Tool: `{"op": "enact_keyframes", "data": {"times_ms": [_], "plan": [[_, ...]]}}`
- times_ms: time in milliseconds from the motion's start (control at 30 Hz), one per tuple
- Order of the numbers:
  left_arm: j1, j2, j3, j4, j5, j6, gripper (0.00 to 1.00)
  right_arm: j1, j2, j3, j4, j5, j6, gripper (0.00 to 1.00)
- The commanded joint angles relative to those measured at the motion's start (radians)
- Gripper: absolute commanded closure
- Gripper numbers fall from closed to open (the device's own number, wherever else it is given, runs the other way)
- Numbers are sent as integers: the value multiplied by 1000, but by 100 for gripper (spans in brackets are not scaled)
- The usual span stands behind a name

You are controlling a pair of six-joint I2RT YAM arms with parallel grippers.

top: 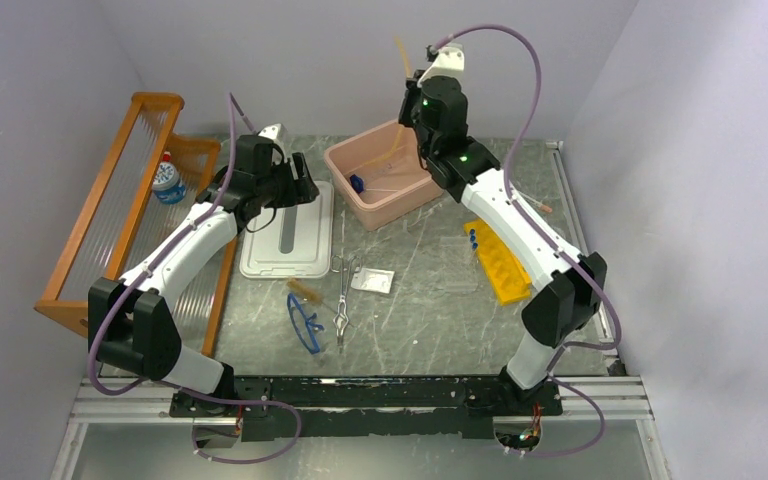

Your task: Organize the chemistry lab equipment

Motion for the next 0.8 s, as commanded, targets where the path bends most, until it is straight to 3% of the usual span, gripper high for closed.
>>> {"op": "enact_keyframes", "data": {"times_ms": [0,333,500,767], "plan": [[5,4,32,26,-21,25,27,-6,24,-63,47,-30,36,100],[5,18,26,31,-16,26,27,-35,93,-233,-31,-19,288,100],[5,20,27,29,-19,29,27,-74,194,-185,-116,-23,375,100],[5,21,23,28,-19,33,27,-116,355,-57,-145,-15,312,100]]}}
